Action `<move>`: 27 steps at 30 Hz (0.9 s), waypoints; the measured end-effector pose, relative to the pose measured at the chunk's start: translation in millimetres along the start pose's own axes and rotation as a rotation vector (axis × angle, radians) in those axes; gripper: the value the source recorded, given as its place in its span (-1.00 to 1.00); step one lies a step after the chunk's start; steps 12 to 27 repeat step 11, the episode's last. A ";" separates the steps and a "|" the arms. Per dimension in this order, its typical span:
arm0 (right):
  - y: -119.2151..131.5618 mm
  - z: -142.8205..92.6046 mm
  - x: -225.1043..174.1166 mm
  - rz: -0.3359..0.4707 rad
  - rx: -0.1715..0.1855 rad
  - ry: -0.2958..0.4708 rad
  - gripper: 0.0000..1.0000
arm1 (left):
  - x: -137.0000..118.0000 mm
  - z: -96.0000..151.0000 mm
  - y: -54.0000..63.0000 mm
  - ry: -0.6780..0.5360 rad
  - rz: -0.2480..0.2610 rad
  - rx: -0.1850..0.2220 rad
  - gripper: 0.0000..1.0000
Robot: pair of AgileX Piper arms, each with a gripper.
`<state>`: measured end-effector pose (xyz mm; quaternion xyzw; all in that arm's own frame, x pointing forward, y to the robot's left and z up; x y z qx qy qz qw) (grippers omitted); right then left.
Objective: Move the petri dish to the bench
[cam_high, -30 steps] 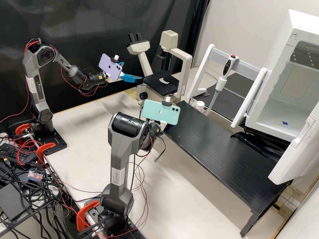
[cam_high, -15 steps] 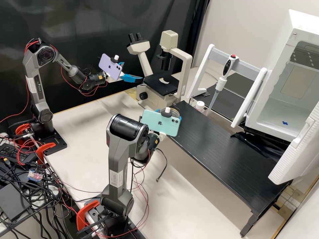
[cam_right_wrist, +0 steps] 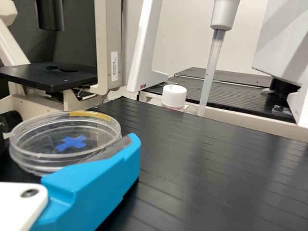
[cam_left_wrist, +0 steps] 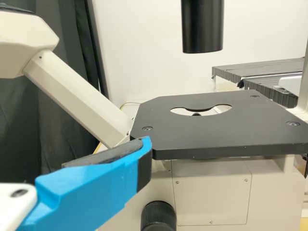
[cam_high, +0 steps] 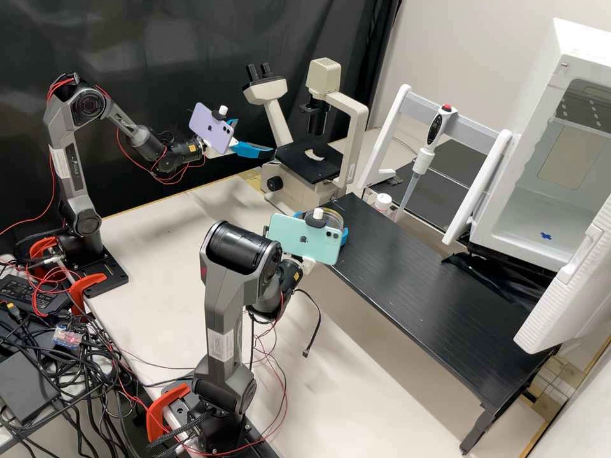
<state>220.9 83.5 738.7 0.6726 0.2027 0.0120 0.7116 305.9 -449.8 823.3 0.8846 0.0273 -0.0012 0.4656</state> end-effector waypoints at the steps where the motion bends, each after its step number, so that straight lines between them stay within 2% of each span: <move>1: 2.7 -2.2 -4.5 0.013 0.001 0.009 1.00 | 0.0 0.0 0.0 0.000 0.000 0.000 1.00; 4: 9.3 -5.9 -16.0 0.045 0.001 0.028 1.00 | 0.0 0.0 0.0 0.000 0.000 0.000 1.00; 6: 20.7 -10.1 -32.1 0.100 0.001 0.046 1.00 | 0.0 0.0 0.0 0.000 0.000 0.000 1.00; 8: 36.1 -15.7 -51.3 0.201 0.016 0.079 1.00 | 0.0 0.0 0.0 0.000 0.000 0.000 1.00; 11: 53.9 -21.7 -72.8 0.345 0.060 0.138 1.00 | 0.0 0.0 0.0 0.000 0.000 0.000 1.00; 27: 53.9 -21.7 -72.8 0.345 0.060 0.138 1.00 | 0.0 0.0 0.0 0.000 0.000 0.000 1.00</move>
